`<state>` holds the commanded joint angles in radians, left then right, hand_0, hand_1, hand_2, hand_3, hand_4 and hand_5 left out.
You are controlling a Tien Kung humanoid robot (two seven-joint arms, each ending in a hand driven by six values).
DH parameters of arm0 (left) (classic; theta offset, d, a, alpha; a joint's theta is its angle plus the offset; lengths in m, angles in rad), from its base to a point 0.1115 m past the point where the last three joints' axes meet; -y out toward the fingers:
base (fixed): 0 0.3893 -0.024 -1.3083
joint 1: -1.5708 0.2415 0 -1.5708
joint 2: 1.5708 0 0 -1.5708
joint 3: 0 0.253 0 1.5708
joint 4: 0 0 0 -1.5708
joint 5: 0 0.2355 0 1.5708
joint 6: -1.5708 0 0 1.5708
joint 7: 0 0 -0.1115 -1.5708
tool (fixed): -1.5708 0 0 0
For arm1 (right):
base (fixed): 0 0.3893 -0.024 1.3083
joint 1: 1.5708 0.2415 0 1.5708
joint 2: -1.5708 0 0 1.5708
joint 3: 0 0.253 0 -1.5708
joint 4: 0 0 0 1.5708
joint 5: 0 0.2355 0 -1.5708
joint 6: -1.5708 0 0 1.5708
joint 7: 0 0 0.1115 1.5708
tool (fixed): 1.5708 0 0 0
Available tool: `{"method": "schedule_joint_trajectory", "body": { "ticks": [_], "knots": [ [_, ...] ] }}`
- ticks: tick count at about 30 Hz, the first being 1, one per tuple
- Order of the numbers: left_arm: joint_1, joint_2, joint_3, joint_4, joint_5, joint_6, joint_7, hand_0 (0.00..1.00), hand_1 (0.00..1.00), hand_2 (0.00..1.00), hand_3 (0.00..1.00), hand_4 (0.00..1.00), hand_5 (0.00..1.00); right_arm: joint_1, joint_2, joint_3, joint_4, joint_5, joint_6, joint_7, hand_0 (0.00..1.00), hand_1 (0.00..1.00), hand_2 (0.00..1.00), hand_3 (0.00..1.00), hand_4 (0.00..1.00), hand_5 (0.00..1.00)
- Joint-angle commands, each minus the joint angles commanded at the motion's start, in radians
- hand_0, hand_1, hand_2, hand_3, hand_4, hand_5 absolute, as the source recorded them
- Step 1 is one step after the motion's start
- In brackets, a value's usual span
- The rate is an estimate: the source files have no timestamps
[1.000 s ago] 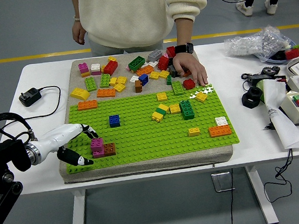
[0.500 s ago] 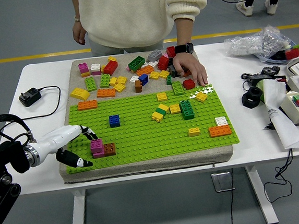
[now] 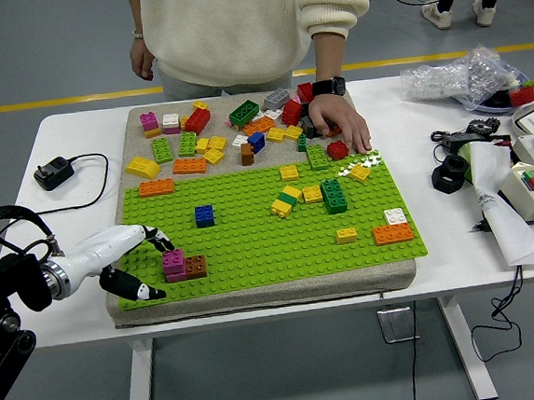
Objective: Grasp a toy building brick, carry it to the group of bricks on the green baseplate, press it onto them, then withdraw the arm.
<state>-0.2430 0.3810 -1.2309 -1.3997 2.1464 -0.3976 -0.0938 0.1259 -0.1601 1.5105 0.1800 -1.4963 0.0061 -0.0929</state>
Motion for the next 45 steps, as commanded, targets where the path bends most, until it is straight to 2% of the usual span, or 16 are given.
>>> {"method": "schedule_joint_trajectory", "body": {
  "ticks": [30, 38, 45],
  "knots": [
    [0.007, 0.001, -0.008, -0.025, 0.0, -0.015, 0.002, 0.901, 0.831, 0.732, 0.7, 0.975, 0.257, 0.001, -0.001, 0.0, 0.0, 0.003, -0.001, 0.0, 0.761, 0.676, 0.718, 0.737, 0.998, 0.683],
    [-0.012, -0.007, -0.009, -0.001, -0.002, 0.003, 0.0, 0.902, 0.83, 0.731, 0.691, 0.972, 0.257, 0.003, -0.002, -0.001, 0.0, 0.004, -0.001, 0.0, 0.761, 0.676, 0.718, 0.737, 0.998, 0.683],
    [-0.02, -0.013, 0.003, 0.023, -0.004, 0.002, -0.001, 0.901, 0.829, 0.732, 0.689, 0.97, 0.255, 0.004, -0.002, -0.003, 0.0, 0.006, -0.001, 0.0, 0.761, 0.676, 0.718, 0.737, 0.998, 0.683]
  ]
}}
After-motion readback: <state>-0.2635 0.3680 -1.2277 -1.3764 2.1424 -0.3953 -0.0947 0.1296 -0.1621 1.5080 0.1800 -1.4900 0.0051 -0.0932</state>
